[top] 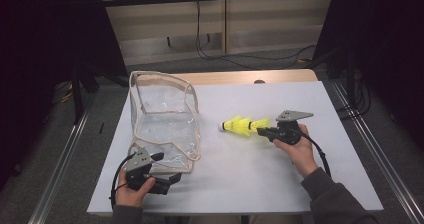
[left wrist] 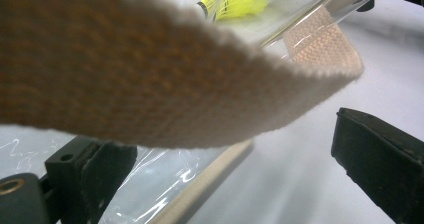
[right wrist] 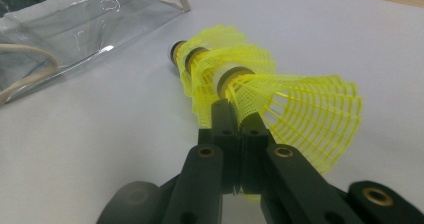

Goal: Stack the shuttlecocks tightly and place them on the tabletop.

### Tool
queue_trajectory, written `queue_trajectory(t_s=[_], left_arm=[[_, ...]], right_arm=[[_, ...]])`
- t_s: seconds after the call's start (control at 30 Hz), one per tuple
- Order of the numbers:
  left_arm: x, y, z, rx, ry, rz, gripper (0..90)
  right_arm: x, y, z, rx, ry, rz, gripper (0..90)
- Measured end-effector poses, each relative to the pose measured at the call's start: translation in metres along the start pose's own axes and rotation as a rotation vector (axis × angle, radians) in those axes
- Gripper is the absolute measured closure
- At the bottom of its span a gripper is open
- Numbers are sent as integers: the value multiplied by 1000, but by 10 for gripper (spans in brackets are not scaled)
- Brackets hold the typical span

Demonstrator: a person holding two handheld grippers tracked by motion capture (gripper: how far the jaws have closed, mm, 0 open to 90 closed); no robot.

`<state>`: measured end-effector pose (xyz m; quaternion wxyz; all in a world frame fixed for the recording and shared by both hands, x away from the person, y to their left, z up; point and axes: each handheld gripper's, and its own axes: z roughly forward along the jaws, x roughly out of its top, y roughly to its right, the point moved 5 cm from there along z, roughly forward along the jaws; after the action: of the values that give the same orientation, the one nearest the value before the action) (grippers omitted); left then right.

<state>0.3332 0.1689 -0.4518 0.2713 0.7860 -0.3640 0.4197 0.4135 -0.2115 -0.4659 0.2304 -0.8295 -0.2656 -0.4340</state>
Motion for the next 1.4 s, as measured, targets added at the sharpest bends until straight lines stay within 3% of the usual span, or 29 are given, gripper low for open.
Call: queue_trajectory(t_s=[1.4], left_arm=[[0,0,0,1,0,-1,43]], right_arm=[[3,-13,21,5,-14,19,883]])
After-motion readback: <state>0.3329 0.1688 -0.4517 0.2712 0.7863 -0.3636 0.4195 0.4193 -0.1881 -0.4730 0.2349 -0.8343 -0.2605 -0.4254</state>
